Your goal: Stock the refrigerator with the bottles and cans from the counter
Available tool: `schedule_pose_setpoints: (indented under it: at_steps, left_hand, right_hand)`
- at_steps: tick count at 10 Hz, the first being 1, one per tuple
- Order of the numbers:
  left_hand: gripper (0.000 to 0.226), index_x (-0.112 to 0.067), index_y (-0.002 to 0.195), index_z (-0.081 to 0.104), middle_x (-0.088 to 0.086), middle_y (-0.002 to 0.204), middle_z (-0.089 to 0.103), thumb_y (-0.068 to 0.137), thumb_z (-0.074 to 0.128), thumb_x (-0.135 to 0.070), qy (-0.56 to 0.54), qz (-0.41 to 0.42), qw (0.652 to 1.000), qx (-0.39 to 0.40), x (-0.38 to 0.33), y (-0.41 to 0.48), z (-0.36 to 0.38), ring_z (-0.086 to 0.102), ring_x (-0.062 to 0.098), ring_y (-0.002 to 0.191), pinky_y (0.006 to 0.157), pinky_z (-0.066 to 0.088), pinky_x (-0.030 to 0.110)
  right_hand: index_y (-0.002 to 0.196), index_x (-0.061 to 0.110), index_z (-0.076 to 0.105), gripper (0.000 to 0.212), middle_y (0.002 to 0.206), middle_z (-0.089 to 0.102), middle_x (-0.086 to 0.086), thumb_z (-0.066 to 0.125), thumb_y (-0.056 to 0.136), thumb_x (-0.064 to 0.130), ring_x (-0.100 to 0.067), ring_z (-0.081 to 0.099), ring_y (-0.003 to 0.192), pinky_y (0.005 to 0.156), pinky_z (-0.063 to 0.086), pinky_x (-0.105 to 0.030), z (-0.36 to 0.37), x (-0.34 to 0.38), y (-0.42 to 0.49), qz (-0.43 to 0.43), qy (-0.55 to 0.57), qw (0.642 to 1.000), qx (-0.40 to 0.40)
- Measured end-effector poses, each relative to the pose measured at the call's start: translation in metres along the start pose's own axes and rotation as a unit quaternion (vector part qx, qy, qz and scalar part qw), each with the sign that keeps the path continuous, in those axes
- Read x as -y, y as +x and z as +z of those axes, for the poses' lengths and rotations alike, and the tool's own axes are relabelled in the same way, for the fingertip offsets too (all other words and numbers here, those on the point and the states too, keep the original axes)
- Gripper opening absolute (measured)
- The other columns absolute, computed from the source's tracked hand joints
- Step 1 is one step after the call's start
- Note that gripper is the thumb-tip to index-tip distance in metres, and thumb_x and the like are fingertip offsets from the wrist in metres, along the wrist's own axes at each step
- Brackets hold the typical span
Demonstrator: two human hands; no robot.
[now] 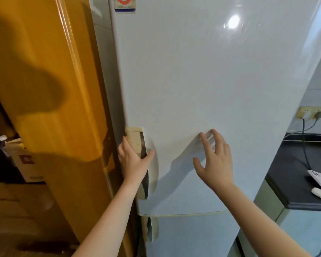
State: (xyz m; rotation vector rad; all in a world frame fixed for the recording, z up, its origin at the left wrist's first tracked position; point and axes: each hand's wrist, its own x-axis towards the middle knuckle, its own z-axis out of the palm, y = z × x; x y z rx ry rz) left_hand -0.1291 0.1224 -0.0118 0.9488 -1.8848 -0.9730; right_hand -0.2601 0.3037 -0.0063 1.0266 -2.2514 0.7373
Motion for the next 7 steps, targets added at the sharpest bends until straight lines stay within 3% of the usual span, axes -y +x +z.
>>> schedule_pose_setpoints:
  at_steps: [1, 3, 5, 6, 7]
  left_hand:
    - [0.118, -0.023, 0.151, 0.001, 0.0, 0.155, 0.009, 0.067, 0.081, -0.044, 0.0, -0.013, 1.0, 0.008, 0.0, 0.024, 0.013, 0.016, 0.029, 0.141, 0.111, 0.03, 0.049]
    - [0.125, -0.022, 0.151, -0.004, 0.005, 0.158, 0.007, 0.064, 0.083, -0.046, 0.015, -0.028, 0.999, -0.006, 0.001, 0.054, 0.039, 0.011, 0.031, 0.144, 0.112, 0.024, 0.047]
    - [0.127, -0.025, 0.151, -0.006, 0.004, 0.157, 0.011, 0.062, 0.081, -0.052, 0.028, 0.0, 1.0, -0.008, 0.014, 0.06, 0.045, 0.016, 0.031, 0.142, 0.109, 0.028, 0.048]
    - [0.128, -0.024, 0.15, -0.01, 0.004, 0.158, 0.008, 0.064, 0.08, -0.05, 0.022, 0.006, 1.0, 0.003, 0.011, 0.064, 0.043, 0.012, 0.03, 0.144, 0.111, 0.025, 0.048]
    - [0.127, -0.027, 0.147, -0.022, -0.002, 0.159, -0.007, 0.07, 0.077, -0.048, 0.003, 0.035, 0.999, 0.037, 0.014, 0.05, 0.03, -0.004, 0.02, 0.145, 0.113, 0.007, 0.036]
  right_hand:
    - [0.142, 0.015, 0.041, 0.076, 0.152, 0.024, -0.02, 0.071, 0.073, 0.027, -0.038, 0.024, 0.14, 0.107, 0.03, -0.052, 0.015, 0.001, 0.007, 0.007, -0.031, 0.999, 0.025]
    - [0.145, 0.017, 0.036, 0.084, 0.155, 0.02, -0.016, 0.071, 0.07, 0.031, -0.037, 0.022, 0.142, 0.107, 0.028, -0.054, 0.027, -0.002, 0.019, 0.027, -0.078, 0.995, 0.056]
    - [0.146, 0.019, 0.035, 0.087, 0.155, 0.021, -0.014, 0.07, 0.067, 0.029, -0.032, 0.019, 0.143, 0.109, 0.025, -0.052, 0.031, -0.01, 0.02, 0.016, -0.07, 0.997, 0.036]
    - [0.138, 0.014, 0.047, 0.069, 0.153, 0.027, -0.012, 0.071, 0.074, 0.022, -0.031, 0.024, 0.142, 0.11, 0.028, -0.045, 0.024, 0.002, 0.02, 0.002, 0.007, 1.0, 0.028]
    - [0.108, 0.023, 0.065, 0.032, 0.128, 0.056, 0.004, 0.069, 0.081, 0.007, -0.018, 0.053, 0.121, 0.104, 0.038, -0.03, -0.024, -0.003, 0.043, 0.087, 0.236, 0.967, -0.034]
